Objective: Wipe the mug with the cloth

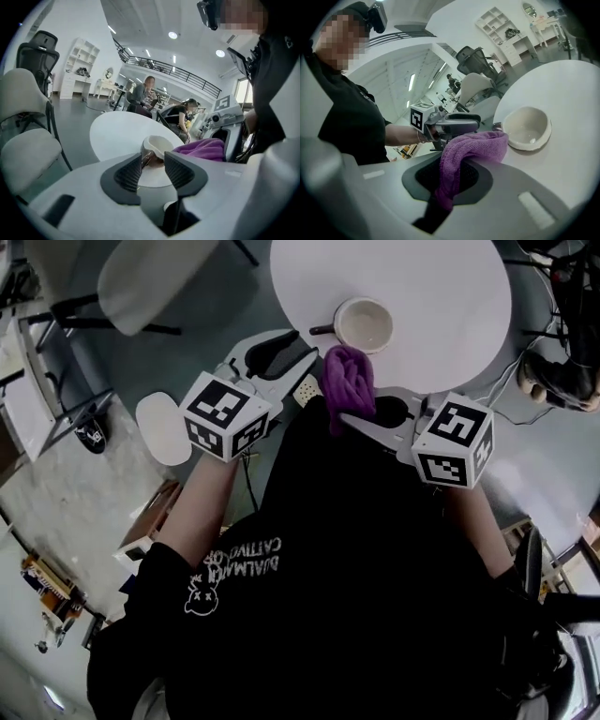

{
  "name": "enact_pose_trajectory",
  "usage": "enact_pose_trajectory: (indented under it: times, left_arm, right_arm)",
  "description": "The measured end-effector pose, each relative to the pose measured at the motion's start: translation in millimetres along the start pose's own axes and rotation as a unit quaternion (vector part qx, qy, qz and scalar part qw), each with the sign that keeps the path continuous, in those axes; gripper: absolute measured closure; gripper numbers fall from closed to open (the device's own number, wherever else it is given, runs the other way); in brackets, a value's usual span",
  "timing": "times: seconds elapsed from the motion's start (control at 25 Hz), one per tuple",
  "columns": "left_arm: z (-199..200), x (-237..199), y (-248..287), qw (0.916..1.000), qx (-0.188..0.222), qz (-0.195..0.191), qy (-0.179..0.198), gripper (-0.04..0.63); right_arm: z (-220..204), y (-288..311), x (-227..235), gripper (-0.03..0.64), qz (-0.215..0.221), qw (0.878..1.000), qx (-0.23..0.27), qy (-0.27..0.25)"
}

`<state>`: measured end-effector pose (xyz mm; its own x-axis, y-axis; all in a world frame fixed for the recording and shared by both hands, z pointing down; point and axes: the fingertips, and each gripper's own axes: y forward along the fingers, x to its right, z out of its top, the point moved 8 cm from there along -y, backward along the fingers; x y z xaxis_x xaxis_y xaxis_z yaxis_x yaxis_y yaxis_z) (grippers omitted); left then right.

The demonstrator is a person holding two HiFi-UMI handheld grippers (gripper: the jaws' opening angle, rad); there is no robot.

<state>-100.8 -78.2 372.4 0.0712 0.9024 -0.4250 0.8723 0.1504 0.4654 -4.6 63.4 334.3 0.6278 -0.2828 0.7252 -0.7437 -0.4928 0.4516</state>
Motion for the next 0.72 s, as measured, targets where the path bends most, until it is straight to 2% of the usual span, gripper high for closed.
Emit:
enact_pose_trajectory:
  times: [0.16,0.28,0.44,0.56,0.72]
  left_arm:
    - [-5.9,-15.2,18.9,0.9972,-0.056,0.002,0.049,0.444]
    - [-6.7,-19.6,27.4,0.9924,-0.088,-0.012,0.085,0.448]
    - [-9.2,-17.9,39.3,0.9768,-0.142,-0.045,0.154,0.451]
    - [-10.0,-20.6,48.5,0.9705,-0.157,-0.044,0.177,0.453]
    - [-11.6,-23.8,55.4,0.9681,-0.167,-0.038,0.183,0.477]
  right_arm:
    - [-8.3,10.0,10.9,0.571,-0.038,0.999,0.021,0.02]
    - [-8.3,16.4,13.7,0.572,-0.068,0.997,0.021,-0.023]
    - [-4.7,24.2,13.8,0.571,-0.1,0.991,0.02,-0.09]
    - [3.2,23.2,19.6,0.571,-0.097,0.989,0.046,-0.101]
    - [9.4,23.8,30.2,0.571,-0.066,0.993,0.075,-0.069]
